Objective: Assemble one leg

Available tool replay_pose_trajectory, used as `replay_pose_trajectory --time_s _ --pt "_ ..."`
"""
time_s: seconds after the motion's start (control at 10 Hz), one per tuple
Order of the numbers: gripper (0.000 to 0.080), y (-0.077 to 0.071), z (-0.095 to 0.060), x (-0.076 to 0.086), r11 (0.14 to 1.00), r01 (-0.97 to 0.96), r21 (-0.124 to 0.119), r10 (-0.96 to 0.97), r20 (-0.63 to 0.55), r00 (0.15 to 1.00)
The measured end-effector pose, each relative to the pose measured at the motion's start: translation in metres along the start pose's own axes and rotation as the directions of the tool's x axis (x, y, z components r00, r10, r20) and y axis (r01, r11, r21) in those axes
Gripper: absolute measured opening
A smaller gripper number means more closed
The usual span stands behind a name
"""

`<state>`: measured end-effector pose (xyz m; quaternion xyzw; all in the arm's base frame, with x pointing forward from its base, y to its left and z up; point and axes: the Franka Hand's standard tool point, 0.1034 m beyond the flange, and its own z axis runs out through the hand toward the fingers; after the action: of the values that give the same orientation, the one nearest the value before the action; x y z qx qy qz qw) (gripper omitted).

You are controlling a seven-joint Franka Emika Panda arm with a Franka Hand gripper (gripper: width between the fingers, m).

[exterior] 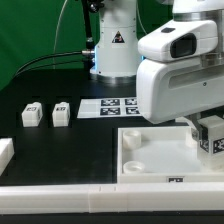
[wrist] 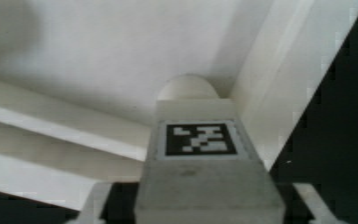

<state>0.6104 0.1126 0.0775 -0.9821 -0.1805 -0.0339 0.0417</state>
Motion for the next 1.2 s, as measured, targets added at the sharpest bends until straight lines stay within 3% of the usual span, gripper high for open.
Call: replay_pose_trajectory --time_s 0.4,0.7,0.9,1.2 --pt "0.029 -0.0003 0.0001 0.0 0.999 -0.045 0.002 0.045 0.0 0.999" --pt "0.0291 0.0009 0.0001 -0.0002 0.946 -0.323 0.008 0.323 0.001 0.947" --pt "0.0291 0.0025 0.0003 -0.0005 0.84 -0.543 0.017 0.543 0.004 0.84" --pt "0.0291 0.0034 0.0007 -0.0002 0.59 -0.807 0.019 0.807 -0.002 0.59"
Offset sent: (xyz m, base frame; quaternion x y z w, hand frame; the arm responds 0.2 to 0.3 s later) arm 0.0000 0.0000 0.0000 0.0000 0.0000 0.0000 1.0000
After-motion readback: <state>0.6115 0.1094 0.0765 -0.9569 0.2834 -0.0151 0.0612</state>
